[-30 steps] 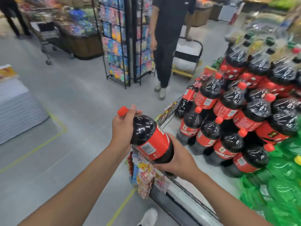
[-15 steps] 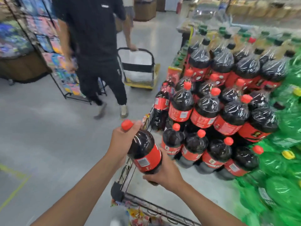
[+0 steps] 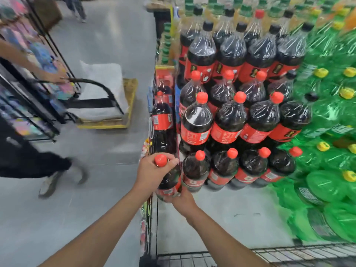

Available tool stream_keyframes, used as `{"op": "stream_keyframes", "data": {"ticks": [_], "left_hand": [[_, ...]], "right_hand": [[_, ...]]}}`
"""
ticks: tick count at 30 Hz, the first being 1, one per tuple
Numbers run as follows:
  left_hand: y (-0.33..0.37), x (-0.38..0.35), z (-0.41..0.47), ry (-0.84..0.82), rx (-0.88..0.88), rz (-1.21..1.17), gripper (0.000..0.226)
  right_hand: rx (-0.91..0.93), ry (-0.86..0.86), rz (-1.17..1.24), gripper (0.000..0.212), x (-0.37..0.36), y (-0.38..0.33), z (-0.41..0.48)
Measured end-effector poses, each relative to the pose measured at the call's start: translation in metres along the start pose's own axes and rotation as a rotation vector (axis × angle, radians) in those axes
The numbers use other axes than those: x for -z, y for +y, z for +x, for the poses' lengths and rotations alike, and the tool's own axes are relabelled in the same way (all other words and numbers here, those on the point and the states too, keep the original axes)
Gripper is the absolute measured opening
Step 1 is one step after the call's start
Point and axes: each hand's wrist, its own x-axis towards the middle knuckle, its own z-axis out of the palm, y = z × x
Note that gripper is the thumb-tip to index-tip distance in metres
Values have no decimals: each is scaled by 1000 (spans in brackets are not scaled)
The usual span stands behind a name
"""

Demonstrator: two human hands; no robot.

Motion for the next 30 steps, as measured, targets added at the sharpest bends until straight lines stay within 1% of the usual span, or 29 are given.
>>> {"op": "stream_keyframes", "data": {"ticks": [2, 4, 7, 10, 13, 17, 19, 23, 25, 28, 30], "left_hand": [[-9, 0, 11, -40, -19, 13, 13], [-20, -2, 21, -63, -38, 34, 12], [-35, -6, 32, -125, -61, 55, 13], [-44, -9, 40, -177, -119, 81, 15], [-50, -11, 46, -203, -154, 82, 15], [-57, -12, 48, -217, -178, 106, 15], [-57, -13, 48, -221, -179, 114, 14], [-56, -12, 52, -235, -170, 107, 13], [-56, -10, 55, -264, -142, 112, 13], [-55, -9, 58, -283, -107, 151, 13], [-54, -9, 59, -286, -105, 183, 12]], "right_hand": [[-55, -18, 82, 70, -4, 1, 9], [-93, 1, 116, 67, -6, 2, 14], [-115, 22, 179, 57, -7, 2, 18], [-136, 47, 235, 54, -8, 7, 26], [-172, 82, 270, 57, -13, 11, 33], [-192, 79, 337, 64, -17, 12, 37], [-216, 72, 399, 68, -17, 14, 41], [-251, 35, 485, 65, -14, 15, 44], [-282, 25, 524, 60, -13, 15, 44], [-317, 23, 493, 49, -7, 12, 44], [-331, 15, 453, 50, 0, 6, 42]]}}
